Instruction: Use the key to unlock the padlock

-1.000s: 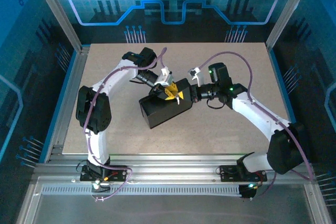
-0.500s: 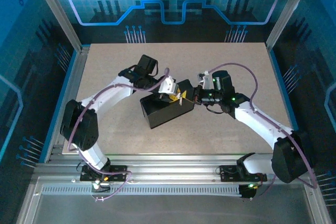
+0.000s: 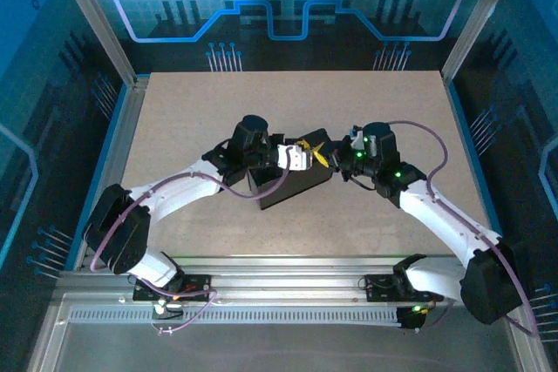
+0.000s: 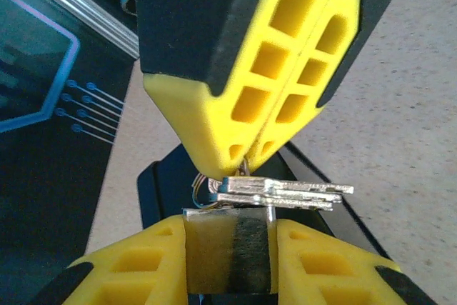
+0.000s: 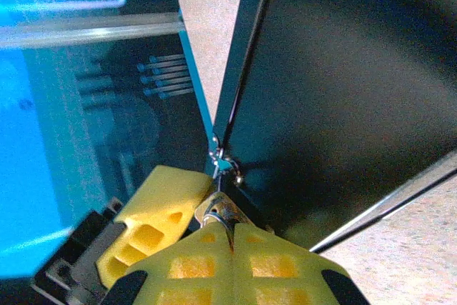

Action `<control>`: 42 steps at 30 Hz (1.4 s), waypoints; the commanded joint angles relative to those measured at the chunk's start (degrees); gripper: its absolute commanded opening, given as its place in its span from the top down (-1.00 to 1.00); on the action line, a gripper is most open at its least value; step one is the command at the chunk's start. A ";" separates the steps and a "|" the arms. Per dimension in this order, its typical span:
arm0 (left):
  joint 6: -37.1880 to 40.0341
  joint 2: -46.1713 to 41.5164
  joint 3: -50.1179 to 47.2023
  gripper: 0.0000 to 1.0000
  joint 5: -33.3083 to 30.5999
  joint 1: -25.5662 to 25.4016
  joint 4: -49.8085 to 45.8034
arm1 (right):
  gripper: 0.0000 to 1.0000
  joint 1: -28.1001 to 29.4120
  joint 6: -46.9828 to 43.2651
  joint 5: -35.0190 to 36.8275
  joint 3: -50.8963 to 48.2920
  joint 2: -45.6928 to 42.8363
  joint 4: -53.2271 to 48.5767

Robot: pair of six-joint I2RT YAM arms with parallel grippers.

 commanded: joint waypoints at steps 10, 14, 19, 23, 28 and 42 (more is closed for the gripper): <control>10.12 1.02 -2.35 1.00 -9.60 -7.89 20.54 | 1.00 5.68 22.92 4.11 -1.51 -7.19 -5.29; 12.33 1.83 -2.89 1.00 -10.81 -8.49 22.95 | 1.00 8.63 29.04 9.84 -1.92 -7.18 -4.08; 12.26 2.62 -2.58 1.00 -10.99 -8.54 23.33 | 1.00 8.40 32.35 14.07 -0.84 -6.01 -4.95; 10.18 3.26 -2.45 1.00 -10.21 -7.74 23.59 | 1.00 7.13 32.47 14.63 -0.91 -5.71 -4.41; 4.61 3.01 -2.02 1.00 -5.51 -4.61 20.91 | 0.74 1.01 24.75 10.56 2.06 -8.08 -11.13; -6.00 1.49 -0.69 1.00 3.47 2.29 15.16 | 0.33 -14.44 -7.54 -5.48 13.80 -1.79 -24.83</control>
